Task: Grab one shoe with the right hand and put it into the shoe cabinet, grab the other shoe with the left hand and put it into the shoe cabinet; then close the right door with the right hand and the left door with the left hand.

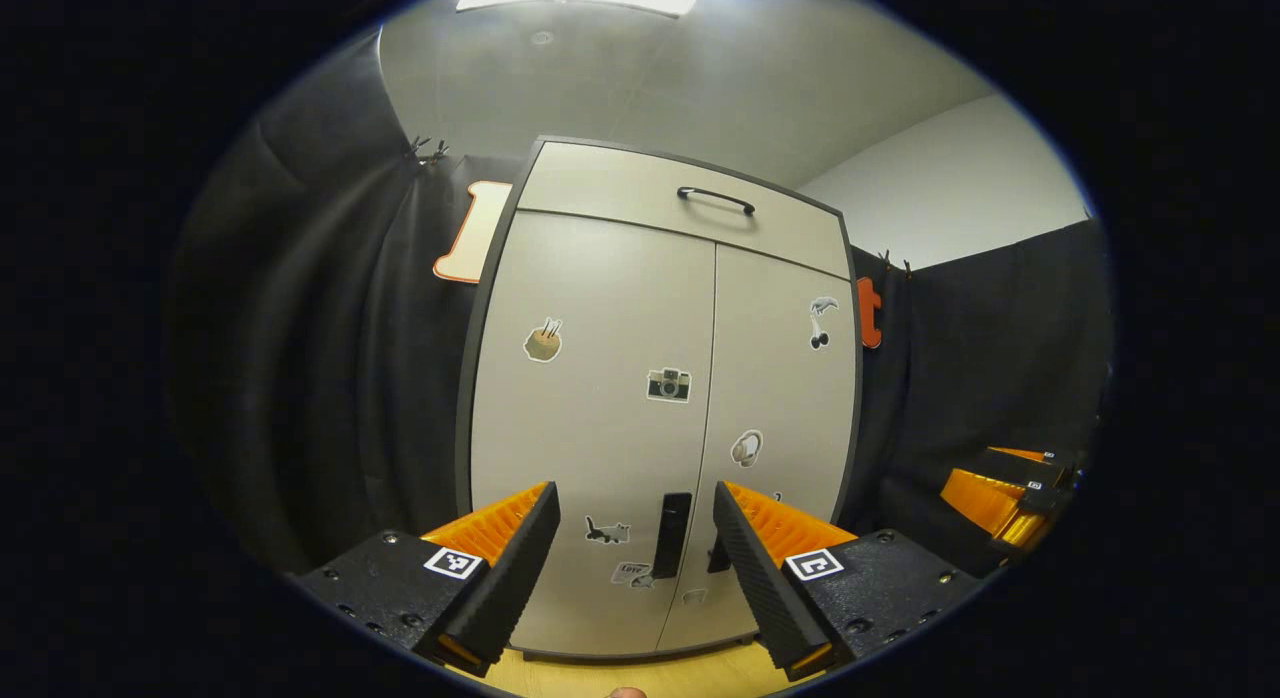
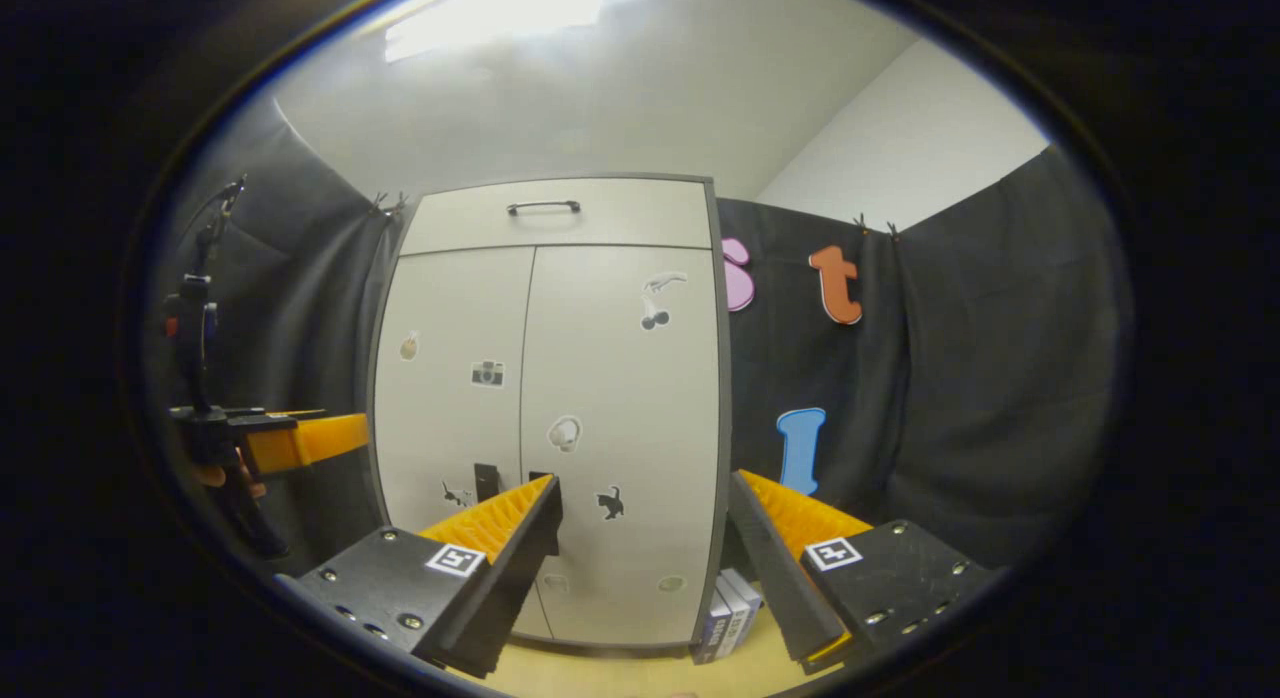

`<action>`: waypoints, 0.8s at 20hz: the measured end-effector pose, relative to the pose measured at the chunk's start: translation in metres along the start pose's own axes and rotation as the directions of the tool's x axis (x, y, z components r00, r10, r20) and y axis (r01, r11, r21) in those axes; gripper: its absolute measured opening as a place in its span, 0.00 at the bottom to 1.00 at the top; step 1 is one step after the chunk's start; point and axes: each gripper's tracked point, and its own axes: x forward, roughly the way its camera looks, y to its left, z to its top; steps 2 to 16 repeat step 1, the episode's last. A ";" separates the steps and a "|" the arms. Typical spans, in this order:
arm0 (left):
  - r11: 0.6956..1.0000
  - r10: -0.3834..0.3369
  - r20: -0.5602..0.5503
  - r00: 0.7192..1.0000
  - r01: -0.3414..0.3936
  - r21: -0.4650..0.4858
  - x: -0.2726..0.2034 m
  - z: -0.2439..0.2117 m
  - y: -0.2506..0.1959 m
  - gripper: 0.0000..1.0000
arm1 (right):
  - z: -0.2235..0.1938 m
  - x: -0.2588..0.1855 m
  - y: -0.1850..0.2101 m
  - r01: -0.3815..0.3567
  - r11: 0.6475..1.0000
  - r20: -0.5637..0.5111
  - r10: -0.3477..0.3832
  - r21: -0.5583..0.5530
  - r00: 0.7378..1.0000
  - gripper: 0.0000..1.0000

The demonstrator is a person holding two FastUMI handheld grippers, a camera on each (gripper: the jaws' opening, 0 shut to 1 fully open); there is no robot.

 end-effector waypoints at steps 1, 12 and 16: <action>1.000 -0.002 0.001 1.000 0.002 -0.001 0.000 0.000 -0.001 0.95 | 0.001 -0.001 -0.001 0.001 1.000 0.000 -0.001 0.001 1.000 0.97; 1.000 -0.002 0.001 1.000 0.002 -0.001 0.000 0.000 -0.001 0.95 | 0.001 -0.001 -0.001 0.001 1.000 0.000 -0.001 0.001 1.000 0.97; 1.000 -0.002 0.001 1.000 0.002 -0.001 0.000 0.000 -0.001 0.95 | 0.001 -0.001 -0.001 0.001 1.000 0.000 -0.001 0.001 1.000 0.97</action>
